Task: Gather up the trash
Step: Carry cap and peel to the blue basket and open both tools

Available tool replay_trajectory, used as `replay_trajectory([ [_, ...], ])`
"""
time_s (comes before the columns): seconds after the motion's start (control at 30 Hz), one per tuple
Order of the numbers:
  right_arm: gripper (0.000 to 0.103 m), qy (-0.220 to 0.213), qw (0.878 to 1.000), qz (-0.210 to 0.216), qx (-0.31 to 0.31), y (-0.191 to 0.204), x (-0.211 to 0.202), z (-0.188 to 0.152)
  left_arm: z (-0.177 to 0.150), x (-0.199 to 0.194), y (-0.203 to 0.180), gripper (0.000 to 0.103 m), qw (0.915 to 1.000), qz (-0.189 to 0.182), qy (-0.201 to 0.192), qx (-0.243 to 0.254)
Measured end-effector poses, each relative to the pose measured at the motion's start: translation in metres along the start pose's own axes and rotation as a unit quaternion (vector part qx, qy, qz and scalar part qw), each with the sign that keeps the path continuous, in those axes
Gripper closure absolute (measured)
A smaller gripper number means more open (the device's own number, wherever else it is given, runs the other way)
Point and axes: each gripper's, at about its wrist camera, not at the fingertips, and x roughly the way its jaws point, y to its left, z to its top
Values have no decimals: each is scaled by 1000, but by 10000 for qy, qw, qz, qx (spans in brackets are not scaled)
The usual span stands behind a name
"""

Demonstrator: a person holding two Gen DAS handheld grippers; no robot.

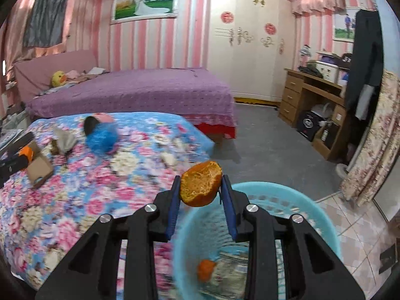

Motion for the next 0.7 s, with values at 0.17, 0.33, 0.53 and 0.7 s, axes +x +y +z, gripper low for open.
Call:
replay_trajectory([
  [0.17, 71, 92, 9989, -457, 114, -56, 4, -10, -6, 26, -52, 64, 9990, -317, 143, 271],
  [0.33, 71, 282, 9973, -653, 174, -99, 10, -26, -14, 49, -108, 64, 9956, -759, 267, 483],
  [0.53, 71, 326, 9956, -749, 454, -138, 7, -40, -26, 67, -164, 64, 9892, -1171, 418, 771],
  [0.7, 71, 317, 9935, -853, 681, -151, 2, -47, -31, 76, -207, 64, 9833, -1433, 477, 1019],
])
